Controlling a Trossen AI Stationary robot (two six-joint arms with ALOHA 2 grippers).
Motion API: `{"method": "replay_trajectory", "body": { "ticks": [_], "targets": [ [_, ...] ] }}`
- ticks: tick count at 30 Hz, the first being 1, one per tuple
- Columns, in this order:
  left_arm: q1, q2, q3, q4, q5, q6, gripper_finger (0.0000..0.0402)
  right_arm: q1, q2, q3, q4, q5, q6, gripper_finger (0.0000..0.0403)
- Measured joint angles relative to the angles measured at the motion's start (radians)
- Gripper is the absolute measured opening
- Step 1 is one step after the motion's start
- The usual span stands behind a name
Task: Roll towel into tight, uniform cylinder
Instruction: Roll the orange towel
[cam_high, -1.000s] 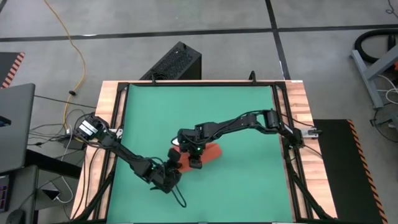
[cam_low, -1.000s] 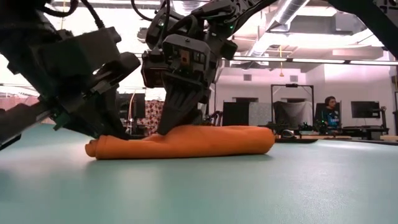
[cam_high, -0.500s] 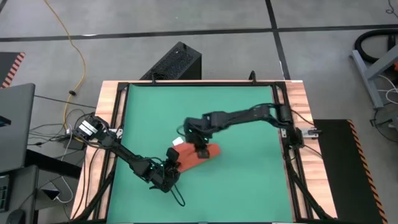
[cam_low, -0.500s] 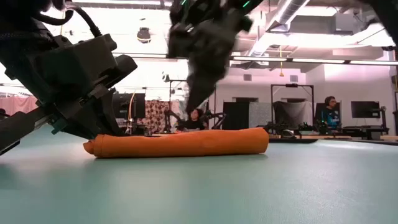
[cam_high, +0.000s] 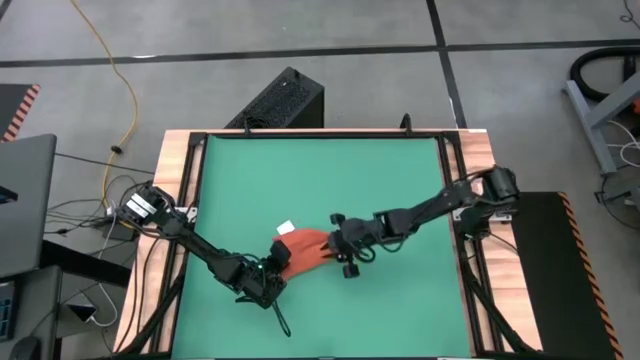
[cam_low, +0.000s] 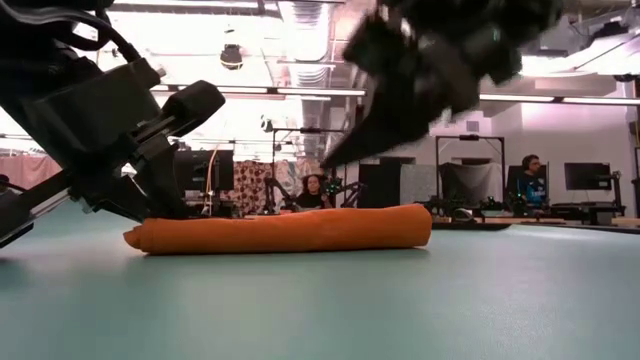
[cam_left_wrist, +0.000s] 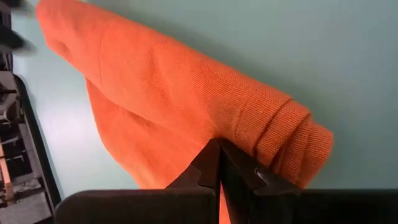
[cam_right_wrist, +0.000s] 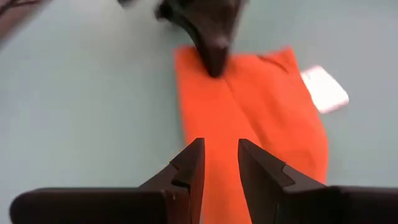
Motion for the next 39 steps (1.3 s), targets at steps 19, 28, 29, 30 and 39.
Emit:
{"method": "replay_trajectory", "body": {
  "ticks": [19,28,29,30,39],
  "targets": [
    [0.0,0.0,0.0,-0.015,-0.029,0.003,0.0,0.076,0.084,-0.094,-0.053,0.242,0.171,0.0116],
    [-0.03,-0.12,0.006,-0.027,-0.185,-0.131,0.0,0.132,0.09,-0.134,0.0,0.351,0.33,0.0116],
    [-0.032,-0.14,0.005,-0.029,-0.194,-0.166,0.0,0.139,0.092,-0.136,0.004,0.364,0.345,0.0116],
    [-0.032,-0.162,0.003,-0.018,-0.198,-0.203,0.0,0.146,0.097,-0.138,0.015,0.376,0.358,0.0116],
    [-0.081,-0.227,-0.191,0.664,-0.2,-0.31,0.0,0.178,0.107,-0.141,0.056,0.457,0.427,0.0116]
  ]
}}
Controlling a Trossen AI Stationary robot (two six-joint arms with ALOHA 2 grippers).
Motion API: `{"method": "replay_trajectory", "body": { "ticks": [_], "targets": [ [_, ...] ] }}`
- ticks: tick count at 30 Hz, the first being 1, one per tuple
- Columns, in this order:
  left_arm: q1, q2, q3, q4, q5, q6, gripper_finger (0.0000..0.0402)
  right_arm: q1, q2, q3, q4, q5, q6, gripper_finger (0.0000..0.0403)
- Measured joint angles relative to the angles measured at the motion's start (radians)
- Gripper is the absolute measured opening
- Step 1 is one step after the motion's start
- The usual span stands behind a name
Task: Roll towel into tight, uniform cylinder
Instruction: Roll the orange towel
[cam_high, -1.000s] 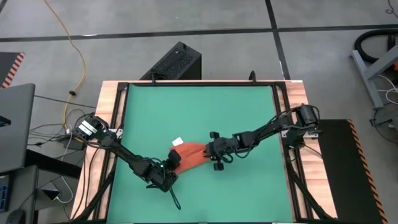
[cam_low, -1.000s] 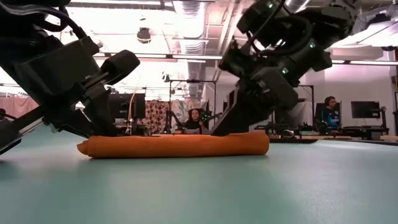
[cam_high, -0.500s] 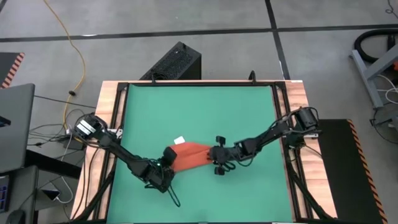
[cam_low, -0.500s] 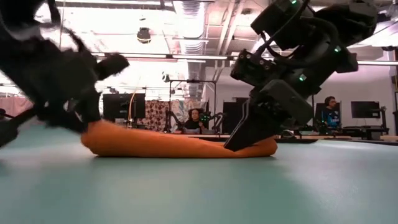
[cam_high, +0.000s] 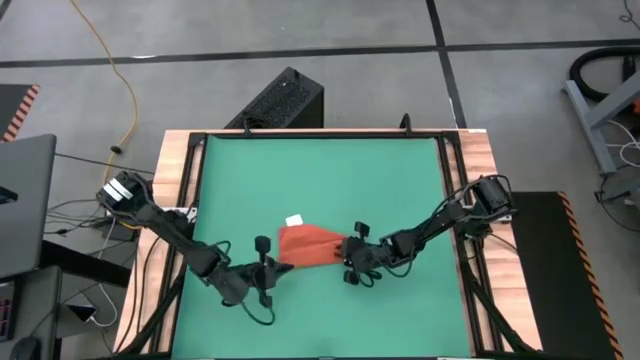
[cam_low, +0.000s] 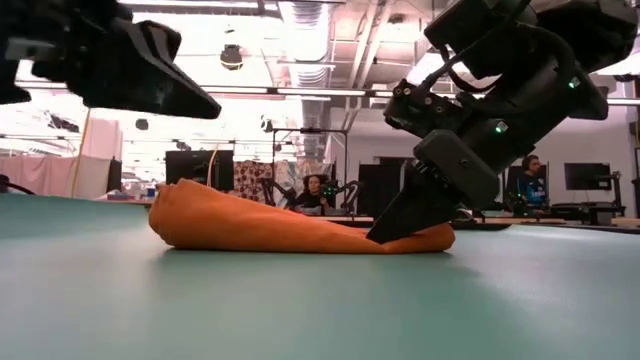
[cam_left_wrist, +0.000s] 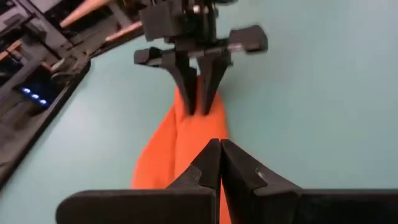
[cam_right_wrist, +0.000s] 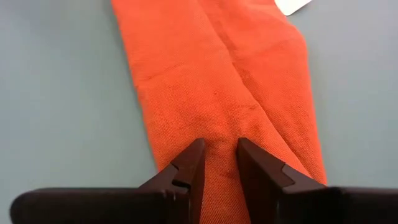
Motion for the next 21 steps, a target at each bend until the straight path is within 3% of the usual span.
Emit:
{"method": "replay_trajectory", "body": {
  "ticks": [2,7,13,21],
  "targets": [
    [-0.008,0.037,-0.062,0.145,-0.032,-0.016,0.0,0.0,0.0,0.0,0.001,0.001,0.009,0.0116],
    [-0.004,0.156,-0.121,0.289,-0.106,-0.05,0.0,0.0,0.0,0.0,0.006,0.004,0.011,0.0116],
    [0.025,0.282,-0.091,0.298,-0.12,-0.052,0.0,0.0,0.0,0.0,0.009,0.007,0.017,0.0116],
    [0.042,0.33,-0.091,0.196,-0.12,-0.221,0.0,0.021,-0.009,-0.001,0.027,0.018,-0.026,0.0116]
  ]
}}
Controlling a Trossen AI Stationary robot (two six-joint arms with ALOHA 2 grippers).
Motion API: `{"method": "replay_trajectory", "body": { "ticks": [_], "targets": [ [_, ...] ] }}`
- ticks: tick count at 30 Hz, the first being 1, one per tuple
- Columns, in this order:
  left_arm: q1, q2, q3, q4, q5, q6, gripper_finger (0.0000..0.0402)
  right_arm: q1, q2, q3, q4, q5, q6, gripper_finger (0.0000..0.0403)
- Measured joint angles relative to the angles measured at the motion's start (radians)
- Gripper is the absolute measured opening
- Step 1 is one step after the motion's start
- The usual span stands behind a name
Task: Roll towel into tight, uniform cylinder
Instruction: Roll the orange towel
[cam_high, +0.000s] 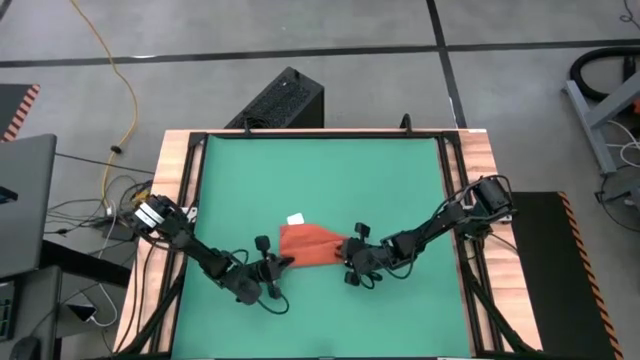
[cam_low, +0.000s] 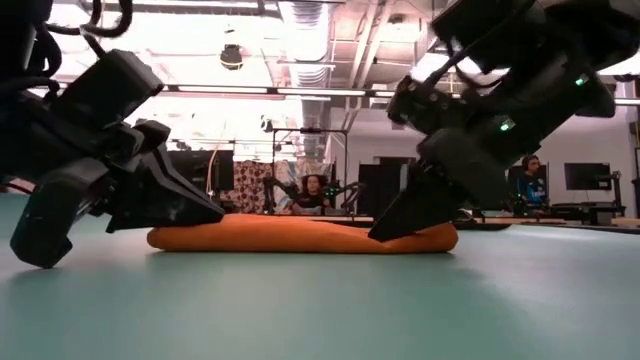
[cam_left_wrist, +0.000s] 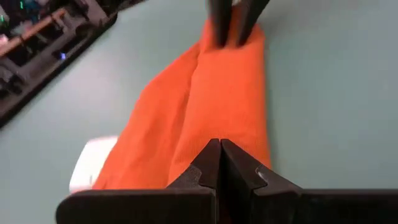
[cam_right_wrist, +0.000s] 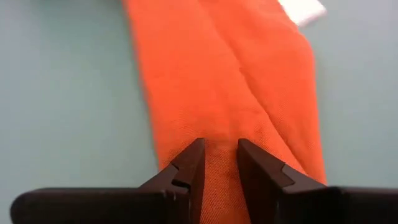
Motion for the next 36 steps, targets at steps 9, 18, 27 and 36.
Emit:
{"method": "replay_trajectory", "body": {
  "ticks": [9,18,27,36],
  "targets": [
    [0.011,-0.003,0.004,-0.179,0.088,-0.196,0.0,0.09,-0.153,0.001,0.04,0.003,-0.302,0.0118],
    [0.021,-0.002,0.004,-0.184,0.102,-0.188,0.0,0.13,-0.129,0.002,-0.046,-0.031,-0.345,0.0218],
    [0.031,-0.002,0.003,-0.182,0.121,-0.177,0.0,0.094,-0.056,0.002,-0.121,0.069,-0.356,0.028],
    [0.032,-0.002,0.002,-0.181,0.126,-0.174,0.0,0.097,-0.023,0.004,-0.187,0.149,-0.371,0.0281]
  ]
}}
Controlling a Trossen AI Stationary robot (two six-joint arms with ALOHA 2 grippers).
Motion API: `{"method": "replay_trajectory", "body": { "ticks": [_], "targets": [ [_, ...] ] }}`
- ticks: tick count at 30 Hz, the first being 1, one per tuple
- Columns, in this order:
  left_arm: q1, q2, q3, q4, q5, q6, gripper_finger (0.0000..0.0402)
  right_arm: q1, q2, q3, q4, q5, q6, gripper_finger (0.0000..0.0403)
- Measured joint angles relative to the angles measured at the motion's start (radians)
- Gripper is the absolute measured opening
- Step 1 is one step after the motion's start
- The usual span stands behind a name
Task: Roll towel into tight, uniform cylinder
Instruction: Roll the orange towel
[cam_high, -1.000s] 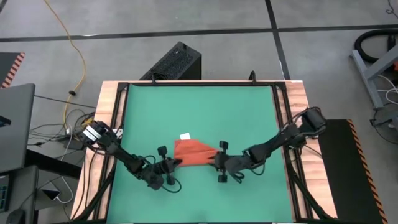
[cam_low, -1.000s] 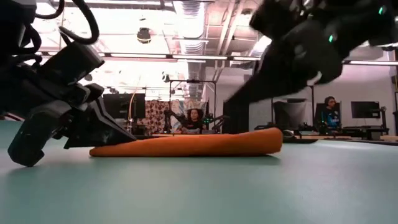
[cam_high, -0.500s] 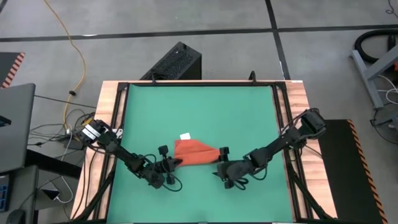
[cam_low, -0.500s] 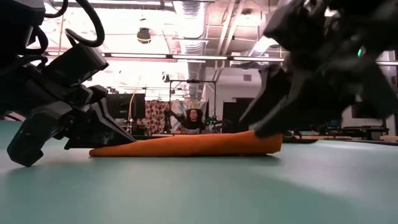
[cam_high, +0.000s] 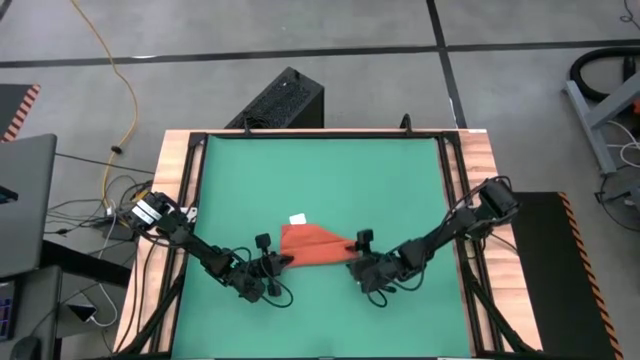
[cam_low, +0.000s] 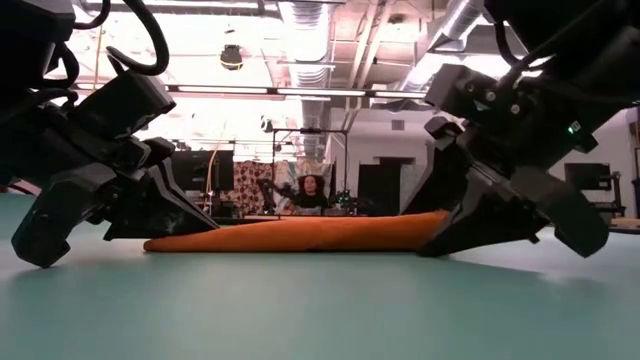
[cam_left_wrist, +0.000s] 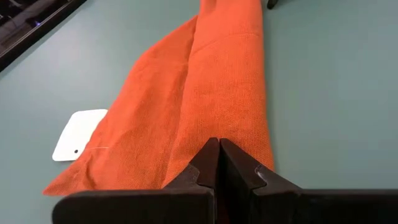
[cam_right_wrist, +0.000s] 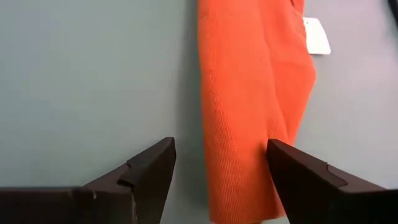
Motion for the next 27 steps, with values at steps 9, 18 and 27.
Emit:
{"method": "replay_trajectory", "body": {
  "ticks": [9,18,27],
  "targets": [
    [0.0,0.0,0.0,0.0,0.005,0.0,0.0,0.008,0.03,0.0,0.018,0.116,-0.008,0.0232],
    [-0.001,0.0,0.018,-0.009,0.026,0.023,0.0,0.0,0.028,0.015,-0.088,0.128,0.083,0.0055],
    [-0.006,-0.14,0.071,-0.113,0.101,0.151,0.0,0.006,0.032,0.244,-0.453,0.177,0.043,0.0011]
  ]
}}
